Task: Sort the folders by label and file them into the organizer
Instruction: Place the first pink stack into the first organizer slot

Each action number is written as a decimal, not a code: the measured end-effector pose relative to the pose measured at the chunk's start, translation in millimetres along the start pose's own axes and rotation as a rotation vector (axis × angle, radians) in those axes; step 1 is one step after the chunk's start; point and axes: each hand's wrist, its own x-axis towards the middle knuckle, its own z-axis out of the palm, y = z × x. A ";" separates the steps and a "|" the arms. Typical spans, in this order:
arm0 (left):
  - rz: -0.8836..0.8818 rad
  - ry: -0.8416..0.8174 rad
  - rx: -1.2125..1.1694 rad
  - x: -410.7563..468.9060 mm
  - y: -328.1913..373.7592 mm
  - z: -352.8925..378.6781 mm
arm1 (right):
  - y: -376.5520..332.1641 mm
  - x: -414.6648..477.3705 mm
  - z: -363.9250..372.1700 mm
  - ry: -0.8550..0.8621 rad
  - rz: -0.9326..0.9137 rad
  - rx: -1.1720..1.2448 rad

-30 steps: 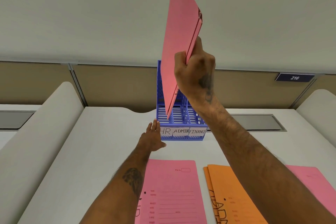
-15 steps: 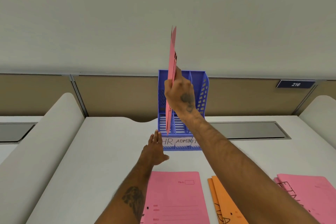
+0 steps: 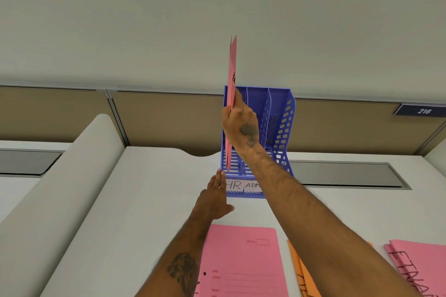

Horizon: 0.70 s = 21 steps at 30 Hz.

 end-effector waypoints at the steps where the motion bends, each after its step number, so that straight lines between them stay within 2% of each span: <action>1: 0.000 0.000 -0.002 -0.3 -0.2 0.1 | 1.5 -2.1 3.0 -0.013 -0.004 -0.003; 5: 0.002 0.000 0.000 -1.2 -1.0 -0.5 | 11.1 -13.0 14.2 -0.079 0.025 -0.024; 21: -0.042 -0.041 0.028 -14.1 -0.9 -9.3 | 32.4 -41.8 26.8 -0.530 0.250 -0.169</action>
